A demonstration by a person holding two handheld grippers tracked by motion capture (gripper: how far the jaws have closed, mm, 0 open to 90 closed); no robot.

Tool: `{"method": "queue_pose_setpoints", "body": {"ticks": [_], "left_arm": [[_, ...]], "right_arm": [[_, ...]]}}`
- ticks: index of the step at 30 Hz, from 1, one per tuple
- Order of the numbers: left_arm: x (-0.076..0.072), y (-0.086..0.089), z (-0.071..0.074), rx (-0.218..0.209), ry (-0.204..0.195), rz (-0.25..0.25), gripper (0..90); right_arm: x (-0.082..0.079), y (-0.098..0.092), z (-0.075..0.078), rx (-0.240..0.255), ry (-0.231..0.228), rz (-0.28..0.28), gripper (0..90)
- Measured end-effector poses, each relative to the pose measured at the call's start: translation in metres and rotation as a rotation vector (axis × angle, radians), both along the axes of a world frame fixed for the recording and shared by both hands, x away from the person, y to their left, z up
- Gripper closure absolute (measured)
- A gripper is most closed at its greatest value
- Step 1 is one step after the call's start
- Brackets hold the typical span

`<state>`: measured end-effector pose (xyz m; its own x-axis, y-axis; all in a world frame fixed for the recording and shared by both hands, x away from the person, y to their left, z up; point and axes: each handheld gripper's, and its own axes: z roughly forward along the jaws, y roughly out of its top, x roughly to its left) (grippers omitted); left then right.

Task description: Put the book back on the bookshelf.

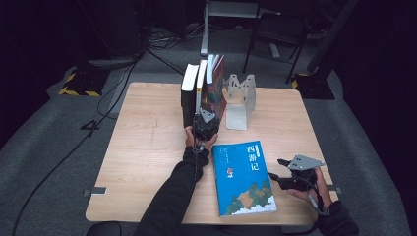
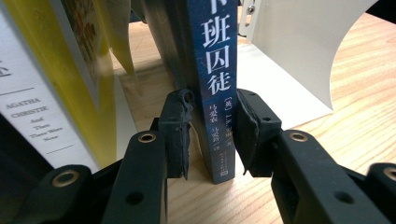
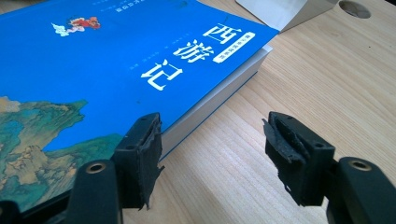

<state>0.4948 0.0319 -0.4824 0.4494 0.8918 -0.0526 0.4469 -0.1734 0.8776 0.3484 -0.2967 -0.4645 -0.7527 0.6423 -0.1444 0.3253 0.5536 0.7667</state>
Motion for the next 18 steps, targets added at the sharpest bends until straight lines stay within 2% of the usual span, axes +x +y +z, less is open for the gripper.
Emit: {"method": "queue_pose_setpoints", "body": {"ticks": [6, 13, 18], "left_arm": [[-0.004, 0.006, 0.006, 0.040, 0.001, -0.042, 65.0], [-0.008, 0.011, 0.014, 0.065, -0.017, -0.070, 66.6], [-0.009, 0.014, 0.019, 0.093, -0.015, -0.095, 66.4]], "right_arm": [[0.000, -0.001, 0.001, 0.007, 0.001, -0.004, 36.0], [0.000, 0.000, 0.001, 0.002, -0.002, -0.003, 36.0], [0.000, 0.000, 0.001, 0.005, 0.001, -0.006, 36.0]]}}
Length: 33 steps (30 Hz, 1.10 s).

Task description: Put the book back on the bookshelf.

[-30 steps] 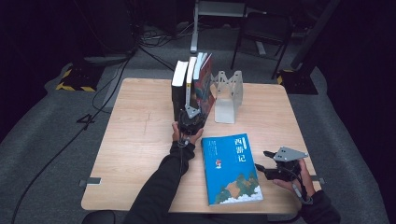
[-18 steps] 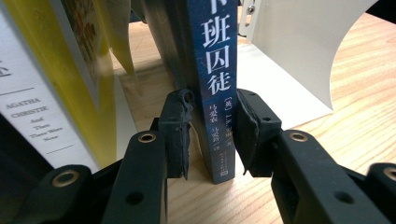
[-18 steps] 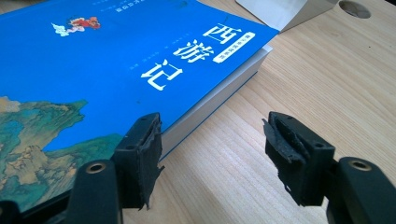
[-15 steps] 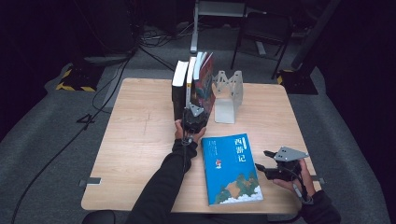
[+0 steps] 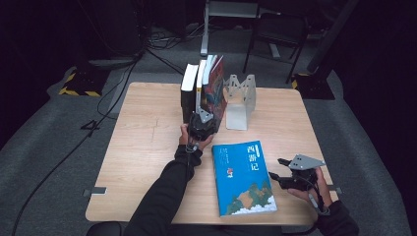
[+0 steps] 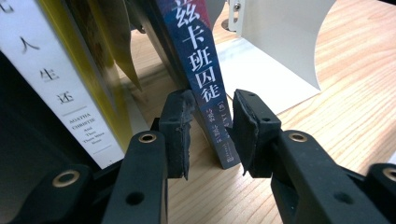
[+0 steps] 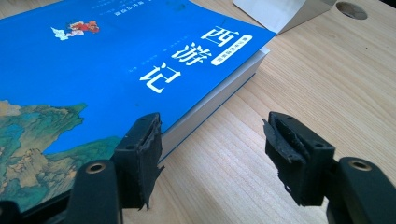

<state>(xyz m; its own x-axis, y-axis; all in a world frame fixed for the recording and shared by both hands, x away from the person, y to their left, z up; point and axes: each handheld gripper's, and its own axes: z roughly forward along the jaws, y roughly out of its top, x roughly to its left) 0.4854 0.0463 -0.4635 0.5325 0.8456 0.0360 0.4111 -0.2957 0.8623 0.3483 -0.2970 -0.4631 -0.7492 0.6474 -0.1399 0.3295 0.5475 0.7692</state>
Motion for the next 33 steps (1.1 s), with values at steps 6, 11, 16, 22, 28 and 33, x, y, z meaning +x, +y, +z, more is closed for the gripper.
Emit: {"method": "queue_pose_setpoints", "body": {"ticks": [6, 11, 16, 22, 28, 33], "left_arm": [[-0.001, 0.003, 0.004, 0.016, 0.005, -0.036, 64.5], [-0.004, 0.009, 0.005, 0.063, 0.011, -0.088, 62.5], [-0.013, 0.017, 0.007, 0.110, 0.018, -0.161, 60.9], [-0.023, 0.022, 0.009, 0.170, 0.019, -0.227, 58.6], [-0.039, 0.024, 0.006, 0.231, 0.028, -0.290, 54.0], [-0.054, 0.031, 0.002, 0.256, 0.053, -0.352, 51.3]], "right_arm": [[0.000, 0.000, 0.001, 0.003, -0.005, 0.007, 35.6], [0.000, -0.001, 0.000, 0.001, -0.004, 0.002, 35.5], [0.000, -0.001, 0.001, -0.002, -0.003, 0.002, 35.5], [0.000, 0.000, 0.000, -0.005, -0.001, 0.000, 35.5], [0.000, 0.000, -0.001, -0.008, 0.003, 0.006, 35.3], [-0.002, 0.001, 0.000, 0.004, -0.009, 0.008, 35.4]]}}
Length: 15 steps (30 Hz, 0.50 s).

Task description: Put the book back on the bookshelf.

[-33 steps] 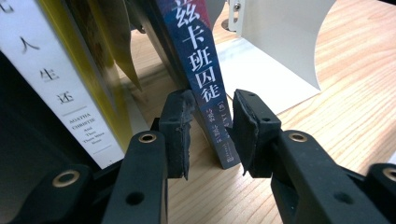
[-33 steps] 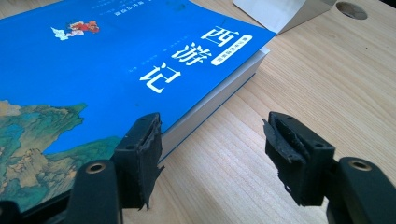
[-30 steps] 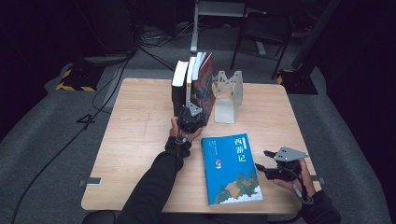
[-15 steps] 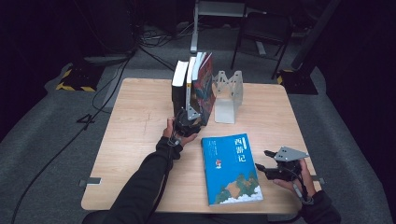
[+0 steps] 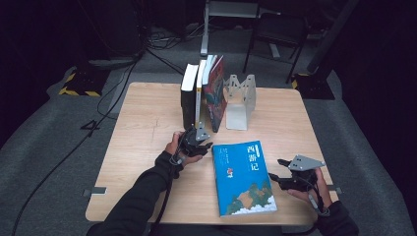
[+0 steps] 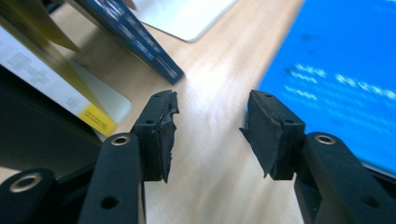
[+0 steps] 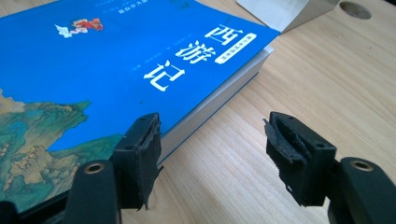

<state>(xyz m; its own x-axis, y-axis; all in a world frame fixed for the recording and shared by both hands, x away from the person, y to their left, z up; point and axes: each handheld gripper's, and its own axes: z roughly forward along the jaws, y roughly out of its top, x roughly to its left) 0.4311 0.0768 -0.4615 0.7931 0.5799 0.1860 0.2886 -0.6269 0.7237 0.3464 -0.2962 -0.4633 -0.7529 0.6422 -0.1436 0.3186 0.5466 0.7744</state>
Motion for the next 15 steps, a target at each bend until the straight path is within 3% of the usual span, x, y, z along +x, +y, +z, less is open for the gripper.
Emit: {"method": "queue_pose_setpoints", "body": {"ticks": [7, 10, 15], "left_arm": [[-0.025, 0.014, -0.004, 0.011, 0.038, -0.053, 48.8], [-0.037, 0.022, -0.005, -0.004, 0.067, -0.068, 46.2], [-0.059, 0.028, -0.007, -0.006, 0.074, -0.080, 38.5]], "right_arm": [[-0.004, 0.001, 0.001, -0.001, 0.002, 0.011, 35.4], [-0.005, 0.002, 0.002, 0.005, 0.008, 0.019, 35.1], [-0.013, 0.000, -0.001, 0.017, 0.032, 0.042, 34.2]]}}
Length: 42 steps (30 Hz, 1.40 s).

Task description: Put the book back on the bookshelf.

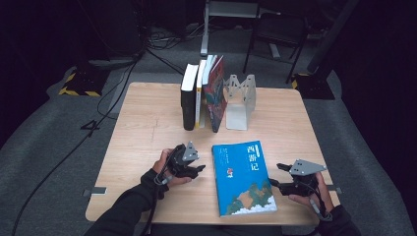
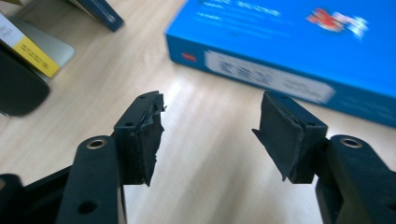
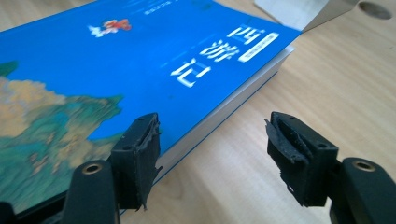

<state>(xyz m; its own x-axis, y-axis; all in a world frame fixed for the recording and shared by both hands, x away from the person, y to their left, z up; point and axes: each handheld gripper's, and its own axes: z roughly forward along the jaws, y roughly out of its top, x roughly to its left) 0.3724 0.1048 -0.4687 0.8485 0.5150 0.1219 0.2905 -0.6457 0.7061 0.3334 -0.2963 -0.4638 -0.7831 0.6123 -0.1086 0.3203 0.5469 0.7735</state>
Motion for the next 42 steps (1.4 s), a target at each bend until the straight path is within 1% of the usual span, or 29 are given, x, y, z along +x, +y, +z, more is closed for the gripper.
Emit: {"method": "queue_pose_setpoints", "body": {"ticks": [2, 3, 5, 6, 7, 8, 9, 11, 12, 13, 14, 15, 16, 17, 20, 22, 23, 25, 26, 27, 29, 30, 31, 32, 34, 35, 36, 41, 42], "left_arm": [[-0.012, 0.002, -0.002, -0.003, 0.017, -0.013, 36.0], [-0.019, 0.002, -0.004, -0.014, 0.025, -0.021, 35.6], [-0.029, 0.003, -0.006, -0.014, 0.036, -0.041, 34.2], [-0.034, 0.003, -0.007, -0.005, 0.041, -0.046, 34.1], [-0.038, 0.003, -0.009, -0.011, 0.045, -0.053, 33.6], [-0.043, 0.004, -0.009, -0.005, 0.051, -0.059, 33.2], [-0.047, 0.005, -0.010, 0.000, 0.056, -0.058, 32.8], [-0.055, 0.009, -0.012, -0.024, 0.078, -0.061, 31.4], [-0.059, 0.010, -0.013, -0.025, 0.080, -0.056, 31.0], [-0.064, 0.011, -0.015, -0.015, 0.092, -0.064, 28.8], [-0.067, 0.012, -0.016, -0.013, 0.096, -0.065, 27.1], [-0.069, 0.013, -0.017, -0.001, 0.092, -0.066, 26.7], [-0.069, 0.013, -0.017, -0.001, 0.092, -0.066, 25.6], [-0.070, 0.013, -0.018, 0.001, 0.101, -0.070, 25.6], [-0.072, 0.014, -0.022, 0.005, 0.116, -0.074, 24.7], [-0.073, 0.013, -0.023, -0.003, 0.140, -0.079, 24.3], [-0.073, 0.011, -0.024, 0.001, 0.146, -0.078, 23.9], [-0.076, 0.008, -0.027, 0.029, 0.149, -0.103, 23.7], [-0.077, 0.007, -0.028, 0.025, 0.153, -0.113, 24.0], [-0.078, 0.006, -0.029, 0.017, 0.164, -0.119, 24.0], [-0.080, 0.003, -0.030, 0.008, 0.166, -0.134, 23.2], [-0.080, 0.002, -0.030, 0.004, 0.164, -0.143, 22.2], [-0.081, 0.001, -0.031, 0.008, 0.165, -0.142, 21.0], [-0.081, 0.000, -0.032, 0.001, 0.159, -0.147, 19.6], [-0.080, -0.001, -0.034, -0.010, 0.158, -0.152, 16.3], [-0.079, -0.001, -0.034, -0.018, 0.151, -0.163, 15.2], [-0.078, 0.000, -0.035, -0.020, 0.153, -0.164, 15.0], [-0.080, -0.003, -0.035, -0.024, 0.145, -0.150, 14.2], [-0.080, -0.003, -0.035, -0.022, 0.147, -0.159, 14.2]], "right_arm": [[-0.004, -0.001, -0.001, -0.011, 0.010, 0.012, 33.8], [-0.007, -0.002, -0.001, -0.013, 0.016, 0.021, 33.6], [-0.013, -0.004, -0.001, 0.003, 0.035, 0.038, 33.2], [-0.016, -0.005, -0.001, 0.002, 0.042, 0.045, 33.0], [-0.019, -0.006, -0.002, -0.001, 0.045, 0.049, 31.3], [-0.022, -0.007, -0.002, 0.005, 0.054, 0.051, 30.8], [-0.025, -0.009, -0.003, 0.005, 0.064, 0.055, 30.7], [-0.031, -0.011, -0.004, 0.009, 0.076, 0.069, 30.6], [-0.034, -0.013, -0.005, 0.016, 0.081, 0.073, 30.6], [-0.037, -0.014, -0.005, 0.024, 0.092, 0.078, 30.6], [-0.042, -0.017, -0.005, 0.024, 0.098, 0.094, 29.8], [-0.045, -0.019, -0.005, 0.031, 0.103, 0.101, 29.5], [-0.048, -0.020, -0.005, 0.041, 0.110, 0.111, 29.2], [-0.048, -0.020, -0.005, 0.041, 0.110, 0.111, 29.2], [-0.054, -0.021, -0.007, 0.048, 0.132, 0.152, 27.9], [-0.057, -0.016, -0.010, 0.024, 0.143, 0.192, 27.0], [-0.058, -0.014, -0.012, 0.012, 0.147, 0.208, 27.1], [-0.059, -0.009, -0.016, -0.008, 0.152, 0.224, 27.1], [-0.059, -0.008, -0.018, -0.017, 0.157, 0.233, 27.4], [-0.059, -0.006, -0.019, -0.020, 0.159, 0.228, 27.8], [-0.057, -0.002, -0.022, -0.022, 0.165, 0.214, 27.8], [-0.057, 0.000, -0.024, -0.023, 0.167, 0.216, 28.1], [-0.056, 0.004, -0.026, -0.039, 0.160, 0.210, 26.6], [-0.055, 0.007, -0.028, -0.050, 0.157, 0.211, 26.4], [-0.055, 0.014, -0.033, -0.073, 0.132, 0.206, 19.8], [-0.053, 0.015, -0.035, -0.063, 0.136, 0.202, 17.9], [-0.052, 0.015, -0.037, -0.045, 0.151, 0.195, 16.4], [-0.053, 0.021, -0.037, -0.049, 0.141, 0.164, 11.9], [-0.053, 0.022, -0.038, -0.048, 0.138, 0.161, 11.3]]}}
